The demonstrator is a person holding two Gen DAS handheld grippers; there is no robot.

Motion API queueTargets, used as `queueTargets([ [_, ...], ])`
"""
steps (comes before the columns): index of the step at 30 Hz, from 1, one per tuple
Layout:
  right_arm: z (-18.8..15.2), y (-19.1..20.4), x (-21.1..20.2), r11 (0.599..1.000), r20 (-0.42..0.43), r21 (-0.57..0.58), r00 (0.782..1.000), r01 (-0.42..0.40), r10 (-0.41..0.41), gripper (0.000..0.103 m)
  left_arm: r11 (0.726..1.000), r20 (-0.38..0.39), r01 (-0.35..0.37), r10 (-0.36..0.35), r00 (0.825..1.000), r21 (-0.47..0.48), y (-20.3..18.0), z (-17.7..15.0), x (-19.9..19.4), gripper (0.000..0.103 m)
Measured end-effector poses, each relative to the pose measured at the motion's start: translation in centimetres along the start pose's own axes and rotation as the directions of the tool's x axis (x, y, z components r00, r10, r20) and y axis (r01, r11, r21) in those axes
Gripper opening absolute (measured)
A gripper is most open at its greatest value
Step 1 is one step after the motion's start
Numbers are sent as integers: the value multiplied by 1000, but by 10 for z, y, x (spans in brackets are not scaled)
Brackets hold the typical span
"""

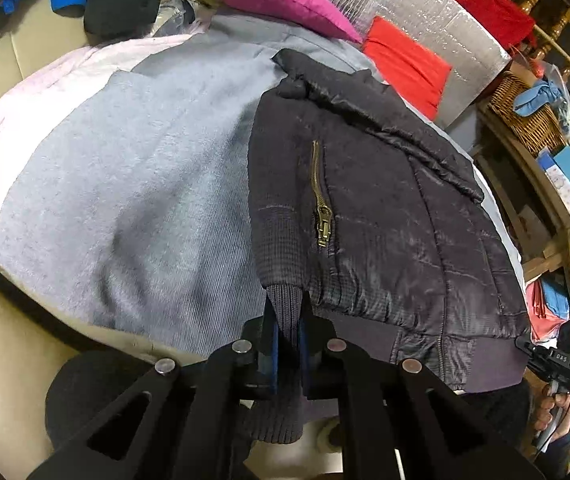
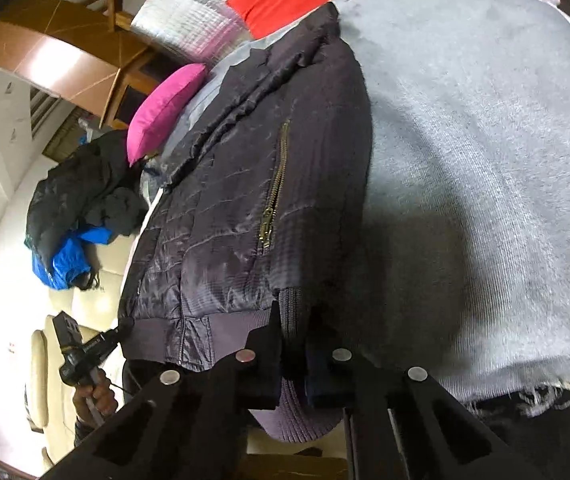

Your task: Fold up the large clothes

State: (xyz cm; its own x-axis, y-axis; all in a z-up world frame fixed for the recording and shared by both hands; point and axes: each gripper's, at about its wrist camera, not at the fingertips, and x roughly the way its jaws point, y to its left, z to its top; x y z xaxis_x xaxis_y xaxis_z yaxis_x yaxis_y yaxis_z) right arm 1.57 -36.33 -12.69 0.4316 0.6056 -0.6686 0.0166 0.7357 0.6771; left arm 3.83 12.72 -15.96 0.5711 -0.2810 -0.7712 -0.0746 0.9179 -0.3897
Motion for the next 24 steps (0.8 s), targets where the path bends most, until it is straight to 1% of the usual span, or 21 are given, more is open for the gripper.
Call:
queueTargets([
  [5, -13, -4, -9, 1000, -5, 9, 1000, -20, 20, 9, 1000, 6, 24, -24, 1000, -12, 2, -4, -8, 8],
  [8, -17, -9, -11, 999, -3, 27, 999, -37, 37, 9, 1000, 9, 24, -24, 1000, -13, -3, 6, 4, 8],
  [11, -21, -9, -13, 999, -3, 26, 999, -43, 44, 9, 1000, 12, 24, -24, 1000, -8, 2, 5, -1, 8],
  [15, -21, -9, -16, 999, -3, 19, 999, -51, 51, 9, 1000, 13, 26, -26, 1000, -9, 2, 5, 0, 8],
  [24, -14, -11, -12, 997, -2, 12, 997, -79, 79, 9, 1000, 16, 0, 0, 1000, 24, -4, 10, 6, 8],
])
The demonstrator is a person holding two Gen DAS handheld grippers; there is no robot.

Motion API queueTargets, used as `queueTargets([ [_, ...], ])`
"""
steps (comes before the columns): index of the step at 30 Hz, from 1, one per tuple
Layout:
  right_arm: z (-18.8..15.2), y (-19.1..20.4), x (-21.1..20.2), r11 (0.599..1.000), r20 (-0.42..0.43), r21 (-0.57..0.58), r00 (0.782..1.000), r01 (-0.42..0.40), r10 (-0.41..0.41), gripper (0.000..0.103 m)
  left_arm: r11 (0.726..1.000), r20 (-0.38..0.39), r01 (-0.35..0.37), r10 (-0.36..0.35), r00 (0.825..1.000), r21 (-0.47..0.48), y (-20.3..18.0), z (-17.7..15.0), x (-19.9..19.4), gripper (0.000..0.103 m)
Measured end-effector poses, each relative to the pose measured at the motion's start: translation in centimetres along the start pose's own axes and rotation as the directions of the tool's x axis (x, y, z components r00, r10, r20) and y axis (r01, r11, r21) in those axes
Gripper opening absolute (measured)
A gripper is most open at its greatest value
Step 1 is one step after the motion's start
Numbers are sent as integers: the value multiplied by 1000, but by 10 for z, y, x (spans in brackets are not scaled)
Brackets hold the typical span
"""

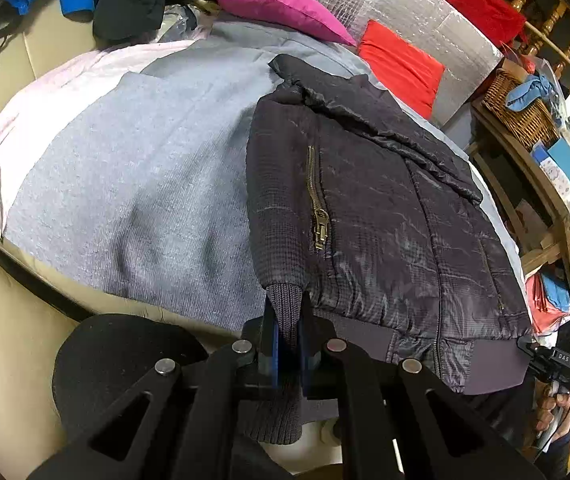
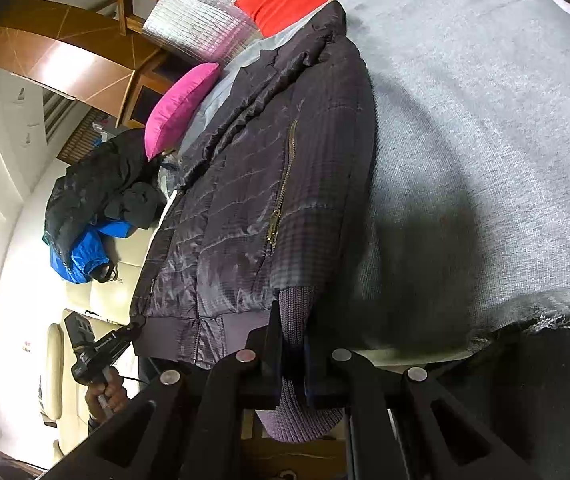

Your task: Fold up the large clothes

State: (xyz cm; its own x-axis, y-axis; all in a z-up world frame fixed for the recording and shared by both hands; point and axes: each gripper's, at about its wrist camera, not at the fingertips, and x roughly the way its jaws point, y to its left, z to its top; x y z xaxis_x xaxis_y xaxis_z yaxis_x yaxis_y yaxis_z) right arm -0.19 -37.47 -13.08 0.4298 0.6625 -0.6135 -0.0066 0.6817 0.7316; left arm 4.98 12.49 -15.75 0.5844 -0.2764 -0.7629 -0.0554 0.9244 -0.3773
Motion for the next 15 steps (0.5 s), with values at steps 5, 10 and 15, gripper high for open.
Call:
queueTargets([
  [5, -1, 2, -5, 1000, 10, -15, 1000, -12, 12, 9, 1000, 20, 13, -13, 1000, 6, -1, 0, -6, 8],
  [10, -1, 5, -8, 999, 11, -29, 1000, -15, 16, 9, 1000, 26, 20, -20, 999, 7, 3, 0, -7, 8],
  [15, 0, 5, -8, 999, 11, -33, 1000, -19, 19, 9, 1000, 29, 10, -11, 1000, 27, 0, 0, -7, 8],
])
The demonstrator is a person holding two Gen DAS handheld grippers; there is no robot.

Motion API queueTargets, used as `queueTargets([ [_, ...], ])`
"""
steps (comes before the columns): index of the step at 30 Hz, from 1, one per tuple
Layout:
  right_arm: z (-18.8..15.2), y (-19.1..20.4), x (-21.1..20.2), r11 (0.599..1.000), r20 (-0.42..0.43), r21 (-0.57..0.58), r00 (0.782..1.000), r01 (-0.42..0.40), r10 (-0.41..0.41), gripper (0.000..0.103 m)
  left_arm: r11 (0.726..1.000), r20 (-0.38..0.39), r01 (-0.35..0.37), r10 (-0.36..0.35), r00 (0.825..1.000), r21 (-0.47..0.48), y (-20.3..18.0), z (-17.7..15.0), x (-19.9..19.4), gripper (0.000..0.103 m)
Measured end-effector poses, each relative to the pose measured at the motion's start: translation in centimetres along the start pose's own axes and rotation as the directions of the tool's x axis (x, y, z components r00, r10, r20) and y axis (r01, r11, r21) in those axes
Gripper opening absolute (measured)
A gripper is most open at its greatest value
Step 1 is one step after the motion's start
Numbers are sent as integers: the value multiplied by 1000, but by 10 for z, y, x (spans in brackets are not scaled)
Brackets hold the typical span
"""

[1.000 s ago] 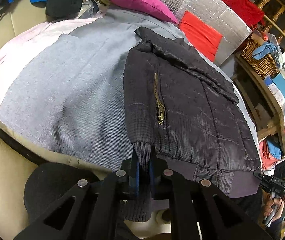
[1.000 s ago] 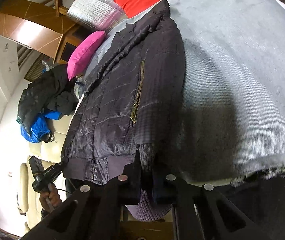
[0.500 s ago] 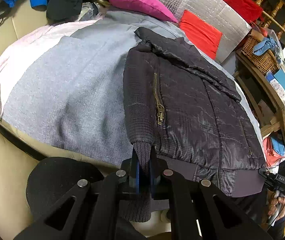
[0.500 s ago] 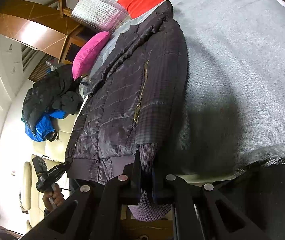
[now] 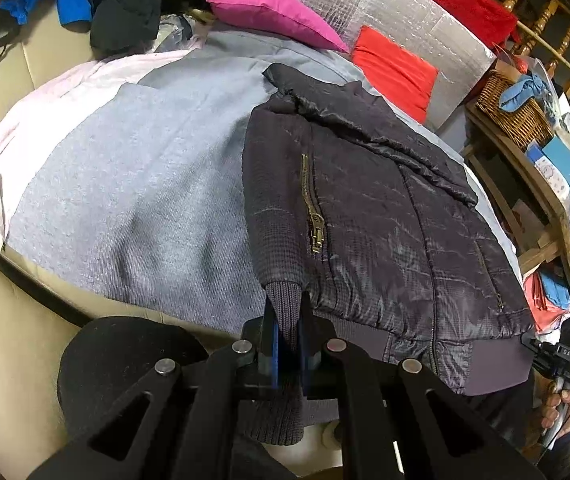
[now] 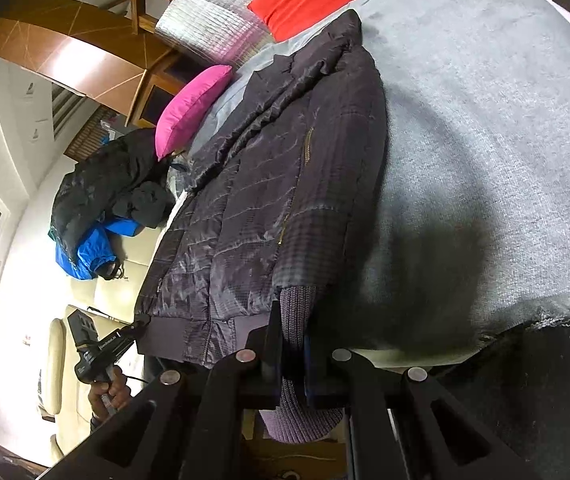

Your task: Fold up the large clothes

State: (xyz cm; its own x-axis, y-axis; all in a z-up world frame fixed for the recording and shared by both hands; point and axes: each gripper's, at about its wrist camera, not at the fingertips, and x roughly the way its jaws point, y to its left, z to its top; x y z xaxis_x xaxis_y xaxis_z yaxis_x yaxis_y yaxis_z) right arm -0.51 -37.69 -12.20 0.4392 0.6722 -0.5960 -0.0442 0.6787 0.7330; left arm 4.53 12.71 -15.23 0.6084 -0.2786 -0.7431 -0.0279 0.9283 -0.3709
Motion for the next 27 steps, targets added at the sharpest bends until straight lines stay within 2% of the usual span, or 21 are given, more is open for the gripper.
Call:
queueTargets([
  [15, 2, 0, -6, 999, 15, -10, 999, -42, 42, 9, 1000, 4, 18, -18, 1000, -7, 0, 7, -10, 8],
  [27, 0, -1, -5, 1000, 5, -5, 1000, -27, 27, 9, 1000, 8, 28, -28, 1000, -10, 3, 4, -11, 8],
])
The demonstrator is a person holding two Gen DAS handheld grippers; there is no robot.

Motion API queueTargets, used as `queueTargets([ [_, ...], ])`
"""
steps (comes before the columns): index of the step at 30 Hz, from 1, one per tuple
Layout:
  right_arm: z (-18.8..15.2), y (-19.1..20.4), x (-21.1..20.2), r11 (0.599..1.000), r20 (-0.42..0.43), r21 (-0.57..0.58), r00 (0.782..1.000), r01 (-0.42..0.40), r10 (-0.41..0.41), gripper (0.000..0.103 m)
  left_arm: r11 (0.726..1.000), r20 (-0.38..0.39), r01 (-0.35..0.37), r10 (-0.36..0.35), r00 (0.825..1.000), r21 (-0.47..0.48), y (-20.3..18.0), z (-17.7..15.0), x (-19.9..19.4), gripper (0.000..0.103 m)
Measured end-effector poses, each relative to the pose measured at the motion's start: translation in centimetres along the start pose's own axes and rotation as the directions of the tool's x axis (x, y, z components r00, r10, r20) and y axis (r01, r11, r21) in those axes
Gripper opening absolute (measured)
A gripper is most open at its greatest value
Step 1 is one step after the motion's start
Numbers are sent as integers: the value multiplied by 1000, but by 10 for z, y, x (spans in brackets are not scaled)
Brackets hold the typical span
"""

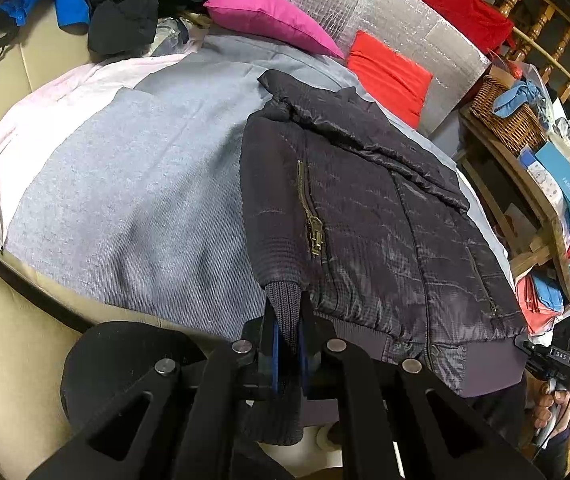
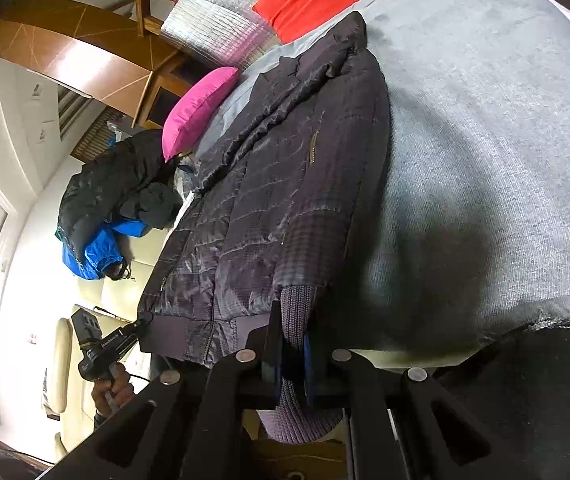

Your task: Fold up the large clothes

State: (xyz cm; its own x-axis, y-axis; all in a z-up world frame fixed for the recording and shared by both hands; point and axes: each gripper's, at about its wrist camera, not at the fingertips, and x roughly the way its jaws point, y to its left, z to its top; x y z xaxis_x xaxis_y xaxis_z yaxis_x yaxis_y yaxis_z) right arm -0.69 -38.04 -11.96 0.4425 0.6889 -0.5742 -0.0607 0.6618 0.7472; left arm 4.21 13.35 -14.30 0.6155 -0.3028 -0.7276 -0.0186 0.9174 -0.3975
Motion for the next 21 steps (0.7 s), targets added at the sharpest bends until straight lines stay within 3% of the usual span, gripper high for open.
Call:
queueTargets([
  [21, 8, 2, 1, 1000, -14, -12, 1000, 4, -4, 9, 997, 11, -66, 66, 998, 38, -10, 3, -1, 8],
])
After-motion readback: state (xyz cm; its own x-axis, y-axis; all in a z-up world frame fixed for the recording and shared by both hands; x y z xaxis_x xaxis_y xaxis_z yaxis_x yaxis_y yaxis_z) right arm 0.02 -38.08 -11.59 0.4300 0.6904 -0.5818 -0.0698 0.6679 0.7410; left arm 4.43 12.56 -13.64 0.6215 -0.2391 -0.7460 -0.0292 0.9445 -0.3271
